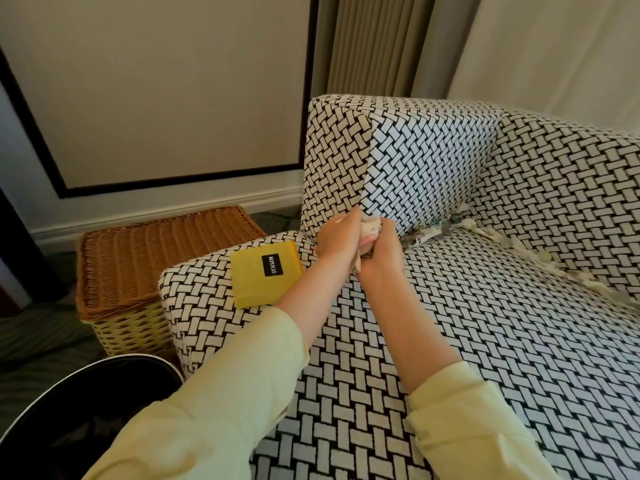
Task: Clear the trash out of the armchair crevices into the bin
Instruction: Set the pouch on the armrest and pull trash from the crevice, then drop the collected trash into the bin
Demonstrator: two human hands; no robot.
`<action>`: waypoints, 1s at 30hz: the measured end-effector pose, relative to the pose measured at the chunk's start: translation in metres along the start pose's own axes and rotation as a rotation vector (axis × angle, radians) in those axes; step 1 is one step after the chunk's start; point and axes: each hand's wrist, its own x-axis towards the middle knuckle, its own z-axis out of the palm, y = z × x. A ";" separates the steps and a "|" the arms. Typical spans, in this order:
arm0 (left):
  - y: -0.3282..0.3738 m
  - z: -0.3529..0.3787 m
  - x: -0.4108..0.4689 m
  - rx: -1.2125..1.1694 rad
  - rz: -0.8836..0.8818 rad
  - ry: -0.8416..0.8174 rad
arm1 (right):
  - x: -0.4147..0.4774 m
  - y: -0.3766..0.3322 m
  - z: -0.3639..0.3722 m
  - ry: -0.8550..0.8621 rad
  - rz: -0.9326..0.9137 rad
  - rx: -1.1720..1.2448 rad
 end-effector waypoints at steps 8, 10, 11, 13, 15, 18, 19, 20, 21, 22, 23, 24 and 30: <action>0.029 -0.059 0.004 -0.251 -0.067 -0.049 | -0.020 0.032 0.054 -0.080 0.032 -0.061; 0.034 -0.084 0.008 -0.283 -0.043 -0.005 | -0.024 0.050 0.074 -0.129 0.059 -0.043; 0.036 -0.098 0.009 -0.305 -0.030 0.031 | -0.027 0.060 0.083 -0.160 0.083 -0.033; 0.040 -0.130 0.014 -0.319 0.000 0.140 | -0.033 0.085 0.102 -0.218 0.152 -0.045; 0.040 -0.169 0.015 -0.298 0.027 0.281 | -0.040 0.116 0.120 -0.257 0.254 -0.060; 0.032 -0.222 0.010 -0.275 0.026 0.470 | -0.051 0.163 0.140 -0.297 0.354 -0.144; 0.028 -0.239 0.006 -0.290 0.027 0.519 | -0.056 0.180 0.145 -0.303 0.392 -0.177; 0.026 -0.249 0.004 -0.292 0.029 0.550 | -0.059 0.189 0.147 -0.304 0.408 -0.198; 0.021 -0.263 0.001 -0.283 0.032 0.596 | -0.063 0.204 0.148 -0.307 0.439 -0.222; 0.017 -0.274 -0.001 -0.241 0.039 0.637 | -0.067 0.214 0.149 -0.312 0.474 -0.227; 0.013 -0.282 -0.003 -0.197 0.046 0.674 | -0.070 0.223 0.152 -0.304 0.499 -0.237; 0.007 -0.292 -0.005 -0.152 0.049 0.713 | -0.073 0.234 0.151 -0.307 0.520 -0.261; -0.040 -0.323 -0.013 -0.097 -0.048 0.842 | -0.060 0.270 0.116 -0.317 0.803 -0.297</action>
